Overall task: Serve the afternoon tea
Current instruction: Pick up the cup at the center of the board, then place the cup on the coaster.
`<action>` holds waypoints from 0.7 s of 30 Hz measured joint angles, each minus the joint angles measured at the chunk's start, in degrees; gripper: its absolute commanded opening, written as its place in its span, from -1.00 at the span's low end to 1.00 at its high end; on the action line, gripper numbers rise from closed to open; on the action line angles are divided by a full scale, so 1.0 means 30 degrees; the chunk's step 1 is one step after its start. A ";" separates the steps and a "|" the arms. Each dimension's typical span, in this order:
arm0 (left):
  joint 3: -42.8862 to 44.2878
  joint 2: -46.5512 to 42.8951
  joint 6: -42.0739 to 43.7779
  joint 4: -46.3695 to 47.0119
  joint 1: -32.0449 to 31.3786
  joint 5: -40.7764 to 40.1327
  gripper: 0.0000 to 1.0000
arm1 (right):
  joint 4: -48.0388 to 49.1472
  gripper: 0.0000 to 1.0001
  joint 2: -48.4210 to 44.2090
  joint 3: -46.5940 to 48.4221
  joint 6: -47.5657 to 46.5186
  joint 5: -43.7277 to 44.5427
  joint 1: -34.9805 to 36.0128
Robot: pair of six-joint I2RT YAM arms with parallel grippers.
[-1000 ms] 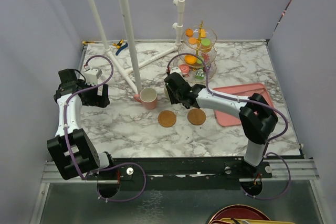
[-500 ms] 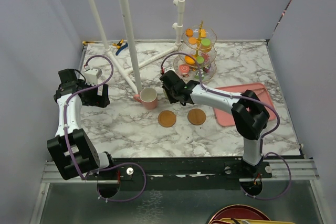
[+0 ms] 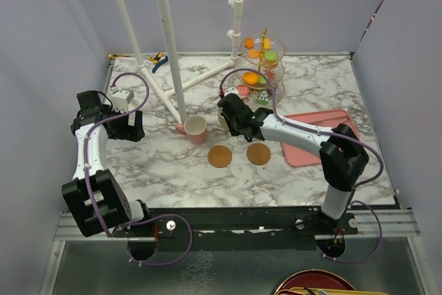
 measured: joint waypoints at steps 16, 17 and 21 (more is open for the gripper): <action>-0.0102 -0.0146 -0.0211 -0.0007 0.0000 0.0561 0.98 | -0.3075 -0.99 -0.8225 -0.6258 0.4146 0.1107 0.0000; -0.0102 -0.0153 -0.0211 -0.0007 0.0000 0.0612 0.98 | -0.3366 -0.99 -0.8539 -0.6841 0.4503 0.1093 0.0000; -0.0102 -0.0175 -0.0219 -0.0015 0.0000 0.0794 0.98 | -0.4437 -0.99 -0.9530 -0.8437 0.5683 0.0947 0.0007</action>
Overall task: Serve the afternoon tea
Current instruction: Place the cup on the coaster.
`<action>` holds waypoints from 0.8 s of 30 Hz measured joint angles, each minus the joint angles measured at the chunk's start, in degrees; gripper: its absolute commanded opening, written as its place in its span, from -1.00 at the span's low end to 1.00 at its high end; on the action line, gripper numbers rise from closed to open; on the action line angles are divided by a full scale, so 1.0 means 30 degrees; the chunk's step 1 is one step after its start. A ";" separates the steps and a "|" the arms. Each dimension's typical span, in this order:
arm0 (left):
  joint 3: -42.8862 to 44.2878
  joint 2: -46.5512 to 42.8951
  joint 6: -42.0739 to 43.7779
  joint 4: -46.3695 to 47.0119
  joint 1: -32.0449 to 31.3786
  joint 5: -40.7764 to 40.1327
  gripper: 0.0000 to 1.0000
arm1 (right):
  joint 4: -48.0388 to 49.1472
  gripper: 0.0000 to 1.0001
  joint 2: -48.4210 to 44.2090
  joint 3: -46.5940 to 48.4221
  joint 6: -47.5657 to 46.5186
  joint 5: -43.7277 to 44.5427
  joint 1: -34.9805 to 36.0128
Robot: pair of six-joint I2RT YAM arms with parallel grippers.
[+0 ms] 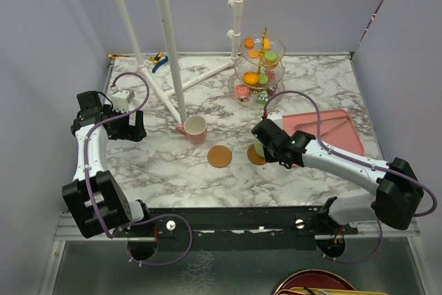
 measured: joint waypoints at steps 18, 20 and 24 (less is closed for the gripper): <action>0.0000 0.0000 -0.0087 0.0000 0.0000 0.0044 0.98 | -0.0146 -0.99 -0.1122 -0.0852 0.1821 -0.0714 0.0546; 0.0000 0.0000 -0.0124 0.0000 0.0000 0.0044 0.98 | -0.0146 -0.99 -0.1122 -0.0852 0.1880 -0.0729 0.0597; 0.0000 0.0000 -0.0160 0.0000 0.0000 0.0044 0.99 | -0.0146 -0.99 -0.1078 -0.0852 0.2004 -0.0736 0.0670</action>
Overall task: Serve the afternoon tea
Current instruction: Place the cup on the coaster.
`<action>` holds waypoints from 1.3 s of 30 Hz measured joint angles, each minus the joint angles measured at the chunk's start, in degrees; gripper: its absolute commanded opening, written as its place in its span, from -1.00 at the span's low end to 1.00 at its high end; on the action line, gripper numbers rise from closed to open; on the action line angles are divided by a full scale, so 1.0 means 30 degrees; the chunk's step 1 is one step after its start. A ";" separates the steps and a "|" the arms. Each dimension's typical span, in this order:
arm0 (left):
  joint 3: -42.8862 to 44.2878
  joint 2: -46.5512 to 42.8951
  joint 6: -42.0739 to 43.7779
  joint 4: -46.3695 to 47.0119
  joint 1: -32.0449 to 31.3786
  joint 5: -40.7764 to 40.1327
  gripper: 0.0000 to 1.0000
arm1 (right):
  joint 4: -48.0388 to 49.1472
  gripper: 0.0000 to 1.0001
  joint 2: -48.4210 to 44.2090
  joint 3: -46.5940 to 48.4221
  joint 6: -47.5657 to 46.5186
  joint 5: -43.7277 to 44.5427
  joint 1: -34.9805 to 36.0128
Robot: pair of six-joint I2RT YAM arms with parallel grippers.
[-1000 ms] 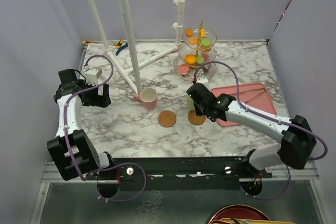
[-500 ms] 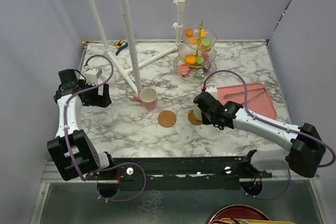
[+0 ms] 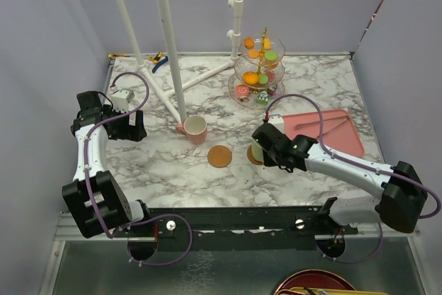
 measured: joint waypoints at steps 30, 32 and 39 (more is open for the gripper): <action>0.0000 0.0000 -0.0131 0.0007 0.0000 0.0015 0.99 | 0.2215 -0.99 0.3483 0.0772 0.0160 0.3089 0.0175; 0.0000 0.0000 -0.0131 0.0000 0.0000 0.0015 0.98 | 0.2324 -0.99 0.3541 0.0780 0.0160 0.3198 0.0175; 0.0000 -0.0007 -0.0197 0.0007 0.0000 0.0015 0.98 | 0.2623 -0.31 0.3104 0.0255 0.0168 0.3155 0.0168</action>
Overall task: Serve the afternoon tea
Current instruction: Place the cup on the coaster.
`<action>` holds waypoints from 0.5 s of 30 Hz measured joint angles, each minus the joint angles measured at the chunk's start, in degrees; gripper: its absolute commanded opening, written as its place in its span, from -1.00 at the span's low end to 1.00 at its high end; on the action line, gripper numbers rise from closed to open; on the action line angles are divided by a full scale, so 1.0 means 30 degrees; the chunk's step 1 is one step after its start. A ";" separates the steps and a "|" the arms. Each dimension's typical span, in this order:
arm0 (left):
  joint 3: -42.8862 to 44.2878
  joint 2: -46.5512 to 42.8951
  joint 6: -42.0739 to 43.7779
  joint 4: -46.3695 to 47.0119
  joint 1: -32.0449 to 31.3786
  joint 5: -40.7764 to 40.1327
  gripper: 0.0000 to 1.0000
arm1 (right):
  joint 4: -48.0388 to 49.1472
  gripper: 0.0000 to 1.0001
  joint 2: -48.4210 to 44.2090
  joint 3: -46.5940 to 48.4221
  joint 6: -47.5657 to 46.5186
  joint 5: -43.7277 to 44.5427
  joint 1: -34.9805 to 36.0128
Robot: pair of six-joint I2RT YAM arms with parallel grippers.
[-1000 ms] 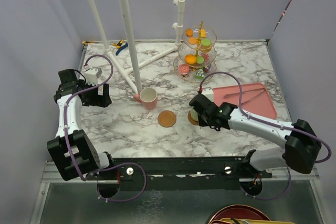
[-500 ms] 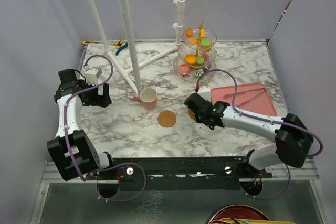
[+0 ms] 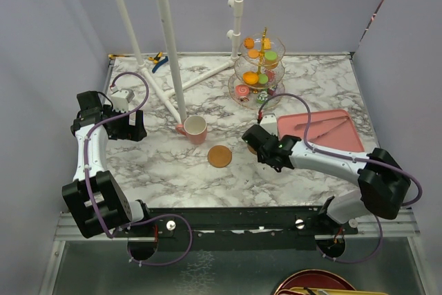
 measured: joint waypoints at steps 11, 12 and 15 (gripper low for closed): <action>-0.0007 0.0000 -0.0058 0.0000 -0.0007 0.0605 0.98 | -0.1923 0.38 -0.0612 -0.0481 0.0423 -0.0474 -0.0015; -0.0051 0.0007 -0.0066 0.0044 -0.0044 0.0772 0.98 | -0.2113 0.39 -0.0940 -0.0321 0.0452 -0.0481 -0.0015; -0.0474 0.0007 -0.0379 0.0525 -0.0393 0.1020 0.98 | -0.2288 0.41 -0.2193 0.0226 0.0459 -0.0488 -0.0015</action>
